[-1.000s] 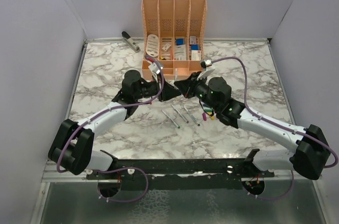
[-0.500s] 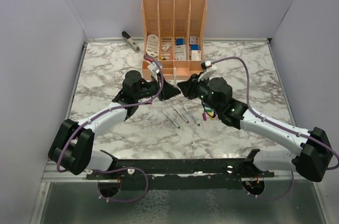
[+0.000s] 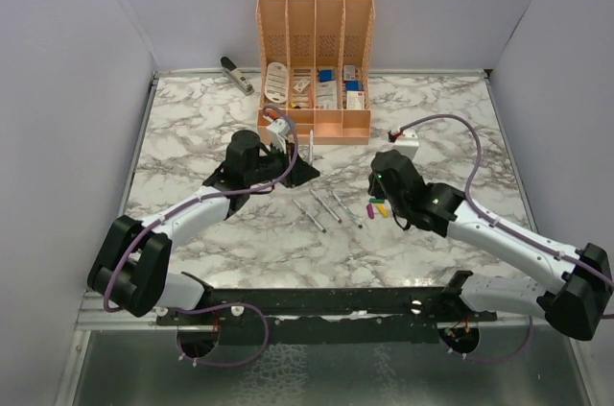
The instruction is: Insert the pens into the pen caps
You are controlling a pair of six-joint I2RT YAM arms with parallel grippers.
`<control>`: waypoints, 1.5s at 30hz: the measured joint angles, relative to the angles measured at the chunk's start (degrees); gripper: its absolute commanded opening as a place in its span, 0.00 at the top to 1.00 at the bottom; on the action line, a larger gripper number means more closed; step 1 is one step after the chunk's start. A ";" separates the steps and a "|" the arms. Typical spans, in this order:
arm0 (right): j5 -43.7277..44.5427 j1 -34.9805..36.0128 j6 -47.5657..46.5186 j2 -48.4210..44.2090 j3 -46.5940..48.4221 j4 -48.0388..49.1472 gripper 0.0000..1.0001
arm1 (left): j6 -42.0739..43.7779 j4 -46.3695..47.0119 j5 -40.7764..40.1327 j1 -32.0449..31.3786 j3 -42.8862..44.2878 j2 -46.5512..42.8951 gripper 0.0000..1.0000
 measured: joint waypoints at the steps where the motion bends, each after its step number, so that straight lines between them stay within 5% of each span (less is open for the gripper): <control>1: 0.31 0.00 1.11 1.05 -0.04 -2.95 0.78 | 0.61 -1.18 -0.09 0.00 0.17 0.00 1.00; 6: -0.42 -0.74 4.83 4.87 -1.55 -13.16 0.79 | 3.82 -6.43 -0.20 0.00 2.84 0.83 1.00; 13: -4.42 -4.59 5.70 7.67 -4.24 -15.28 0.76 | 5.57 -9.16 -0.26 0.00 3.98 1.38 1.00; 26: -10.78 -8.76 0.33 15.76 -6.03 -9.97 0.56 | 5.27 -9.14 -0.20 0.00 3.96 1.38 1.00; 45: -15.26 -13.62 -5.95 22.03 -6.01 -2.64 0.59 | 5.27 -9.11 -0.11 0.00 3.34 1.38 1.00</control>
